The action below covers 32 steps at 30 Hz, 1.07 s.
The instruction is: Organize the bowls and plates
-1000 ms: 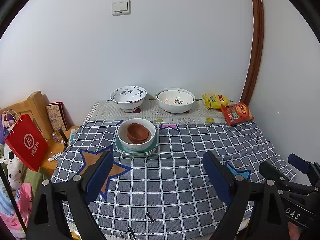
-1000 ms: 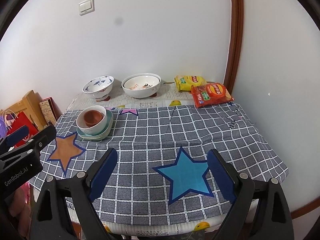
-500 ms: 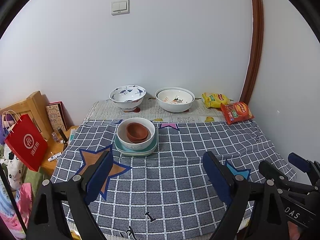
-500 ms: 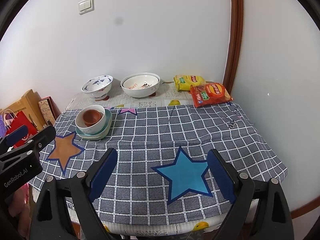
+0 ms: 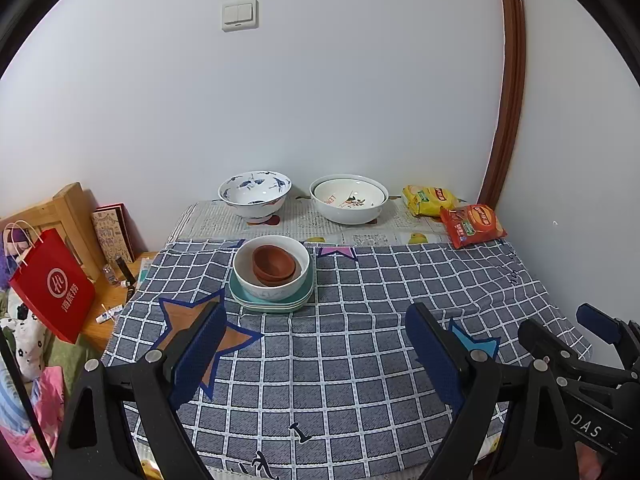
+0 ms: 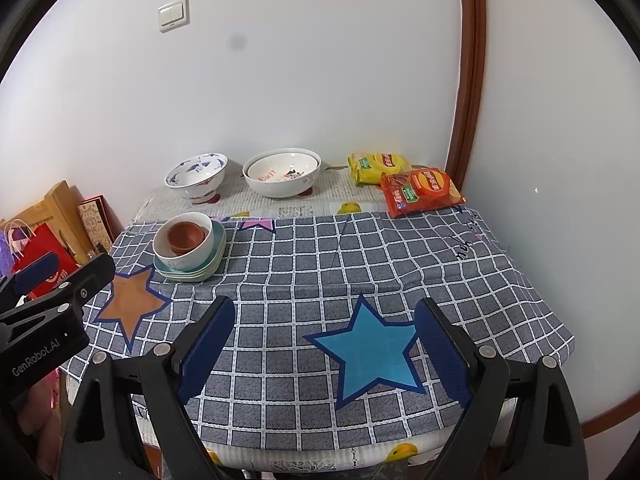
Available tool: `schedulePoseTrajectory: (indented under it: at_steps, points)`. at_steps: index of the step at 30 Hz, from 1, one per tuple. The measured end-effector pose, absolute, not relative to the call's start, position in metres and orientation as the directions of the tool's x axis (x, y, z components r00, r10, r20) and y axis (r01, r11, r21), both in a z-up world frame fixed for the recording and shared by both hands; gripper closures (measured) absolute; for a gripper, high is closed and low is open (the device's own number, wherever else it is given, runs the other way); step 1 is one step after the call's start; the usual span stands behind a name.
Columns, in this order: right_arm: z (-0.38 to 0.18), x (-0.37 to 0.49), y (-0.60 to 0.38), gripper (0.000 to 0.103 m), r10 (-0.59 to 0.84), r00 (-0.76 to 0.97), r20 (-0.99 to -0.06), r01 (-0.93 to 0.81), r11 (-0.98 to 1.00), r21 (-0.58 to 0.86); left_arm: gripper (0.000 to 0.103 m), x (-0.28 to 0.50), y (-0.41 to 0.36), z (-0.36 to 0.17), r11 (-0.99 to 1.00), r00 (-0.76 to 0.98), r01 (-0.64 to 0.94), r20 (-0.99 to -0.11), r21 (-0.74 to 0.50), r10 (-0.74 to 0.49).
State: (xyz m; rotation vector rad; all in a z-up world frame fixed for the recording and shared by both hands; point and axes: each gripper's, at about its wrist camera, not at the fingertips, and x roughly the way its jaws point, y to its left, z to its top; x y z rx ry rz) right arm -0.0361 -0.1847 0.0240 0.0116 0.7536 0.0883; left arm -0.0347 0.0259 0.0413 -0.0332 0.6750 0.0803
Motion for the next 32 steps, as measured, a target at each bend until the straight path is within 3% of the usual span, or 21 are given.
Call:
schedulePoseTrajectory:
  at_steps: [32]
  points:
    - [0.0280, -0.0392, -0.1803, 0.013, 0.108, 0.744, -0.660, -0.101, 0.994, 0.050, 0.012, -0.0332, 0.0275, 0.0448, 0.997, 0.787, -0.080, -0.613, 0.006, 0.066]
